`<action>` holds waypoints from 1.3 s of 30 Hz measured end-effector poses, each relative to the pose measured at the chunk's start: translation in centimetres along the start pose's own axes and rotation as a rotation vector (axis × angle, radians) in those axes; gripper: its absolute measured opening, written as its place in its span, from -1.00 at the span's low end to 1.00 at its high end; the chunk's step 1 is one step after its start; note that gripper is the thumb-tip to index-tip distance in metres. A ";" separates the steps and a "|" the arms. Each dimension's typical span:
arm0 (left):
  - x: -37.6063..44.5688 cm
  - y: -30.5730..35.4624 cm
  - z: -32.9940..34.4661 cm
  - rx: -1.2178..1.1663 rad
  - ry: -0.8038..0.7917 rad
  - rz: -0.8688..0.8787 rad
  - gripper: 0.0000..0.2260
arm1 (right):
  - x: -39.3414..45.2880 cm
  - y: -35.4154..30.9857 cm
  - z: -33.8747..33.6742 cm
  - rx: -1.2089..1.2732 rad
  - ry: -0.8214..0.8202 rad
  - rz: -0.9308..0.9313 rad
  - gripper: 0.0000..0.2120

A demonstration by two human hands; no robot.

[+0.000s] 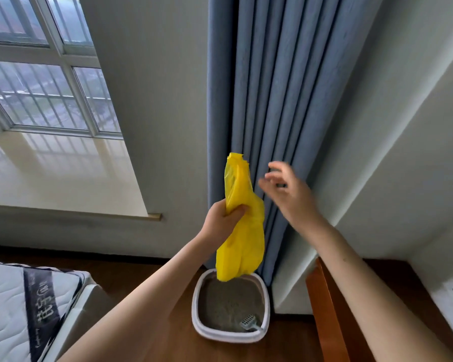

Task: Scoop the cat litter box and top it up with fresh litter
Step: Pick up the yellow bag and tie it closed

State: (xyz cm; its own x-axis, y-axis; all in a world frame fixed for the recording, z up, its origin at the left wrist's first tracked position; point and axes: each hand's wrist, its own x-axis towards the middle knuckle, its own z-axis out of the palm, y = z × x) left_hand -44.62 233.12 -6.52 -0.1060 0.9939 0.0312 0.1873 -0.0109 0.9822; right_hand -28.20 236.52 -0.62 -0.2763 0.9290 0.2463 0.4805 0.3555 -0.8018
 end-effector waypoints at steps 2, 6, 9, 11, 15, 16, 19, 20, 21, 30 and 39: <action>-0.3 0.5 -0.2 -0.038 -0.078 0.003 -0.89 | -2.0 2.0 1.6 0.043 -0.193 0.096 -0.20; -1.2 1.7 0.1 -0.243 -0.207 -0.084 -0.81 | -4.3 3.0 5.5 0.391 -0.175 0.192 -0.54; -1.9 1.8 0.4 -0.333 -0.148 -0.155 -0.77 | -5.1 2.8 6.8 0.556 0.049 0.214 -0.93; -2.3 1.4 0.5 -0.360 -0.132 -0.190 -0.77 | -5.3 2.8 7.0 0.603 0.143 0.269 -0.95; -2.8 1.1 0.8 -0.455 -0.021 -0.225 -0.79 | -5.2 3.1 7.1 0.943 0.126 0.476 -0.77; -2.8 1.0 0.8 -0.491 0.031 -0.229 -0.80 | -5.0 3.3 7.0 1.011 0.132 0.521 -0.72; -2.6 0.8 1.0 -0.470 0.101 -0.193 -0.83 | -4.9 3.3 7.0 1.132 0.102 0.596 -0.68; -2.6 0.9 1.2 -0.435 0.105 -0.187 -0.86 | -5.0 3.1 6.9 1.186 0.059 0.603 -0.68; -2.7 1.0 1.4 -0.409 0.104 -0.186 -0.88 | -5.1 2.9 6.8 1.217 0.002 0.586 -0.67; -2.2 1.7 2.2 -0.758 0.094 -0.279 -0.73 | -4.9 1.9 6.7 1.009 0.123 0.447 -0.79; -1.8 2.1 0.0 -0.798 0.010 -0.157 -0.78 | -2.8 2.8 4.6 1.276 0.326 0.759 -0.58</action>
State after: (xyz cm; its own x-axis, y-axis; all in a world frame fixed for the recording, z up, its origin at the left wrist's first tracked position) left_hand -44.08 231.31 -4.51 -0.0826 0.9893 -0.1200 -0.5830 0.0497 0.8109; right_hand -29.92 234.46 -6.02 -0.0298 0.8876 -0.4596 -0.6468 -0.3677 -0.6681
